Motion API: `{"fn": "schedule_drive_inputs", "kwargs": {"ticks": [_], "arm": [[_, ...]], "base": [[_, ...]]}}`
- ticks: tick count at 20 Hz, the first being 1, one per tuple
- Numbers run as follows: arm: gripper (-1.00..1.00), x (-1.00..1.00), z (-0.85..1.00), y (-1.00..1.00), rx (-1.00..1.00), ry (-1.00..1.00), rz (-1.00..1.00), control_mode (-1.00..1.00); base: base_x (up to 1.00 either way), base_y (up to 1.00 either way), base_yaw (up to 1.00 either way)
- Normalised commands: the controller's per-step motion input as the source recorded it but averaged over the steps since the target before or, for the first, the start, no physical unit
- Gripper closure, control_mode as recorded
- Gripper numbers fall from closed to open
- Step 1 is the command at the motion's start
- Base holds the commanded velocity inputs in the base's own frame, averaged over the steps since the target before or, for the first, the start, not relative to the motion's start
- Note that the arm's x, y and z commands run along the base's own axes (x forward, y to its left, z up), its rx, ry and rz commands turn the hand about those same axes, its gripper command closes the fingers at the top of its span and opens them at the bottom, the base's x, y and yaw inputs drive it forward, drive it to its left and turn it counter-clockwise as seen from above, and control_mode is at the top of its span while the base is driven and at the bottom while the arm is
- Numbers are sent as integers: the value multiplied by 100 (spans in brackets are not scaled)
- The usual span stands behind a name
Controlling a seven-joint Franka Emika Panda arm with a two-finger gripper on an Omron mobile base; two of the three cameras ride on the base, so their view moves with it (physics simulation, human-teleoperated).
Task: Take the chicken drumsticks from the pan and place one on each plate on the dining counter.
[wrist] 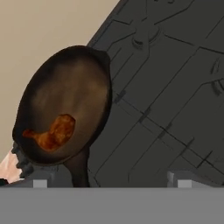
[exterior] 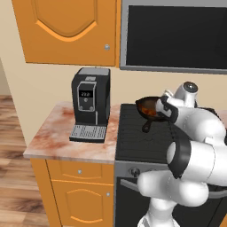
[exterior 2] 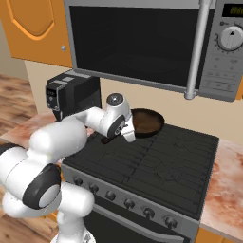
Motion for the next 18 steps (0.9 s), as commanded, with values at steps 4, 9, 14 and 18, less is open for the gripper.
{"fn": "schedule_drive_inputs", "kwargs": {"ticks": [4,9,14,18], "arm": [[-100,45,0,0,0,0,3,-100],[-100,55,-4,0,0,0,1,-100],[-100,41,-5,3,0,0,1,-100],[-100,11,-19,14,-1,0,0,-100]], "base": [[0,0,0],[0,0,0],[0,0,0],[0,0,0]]}}
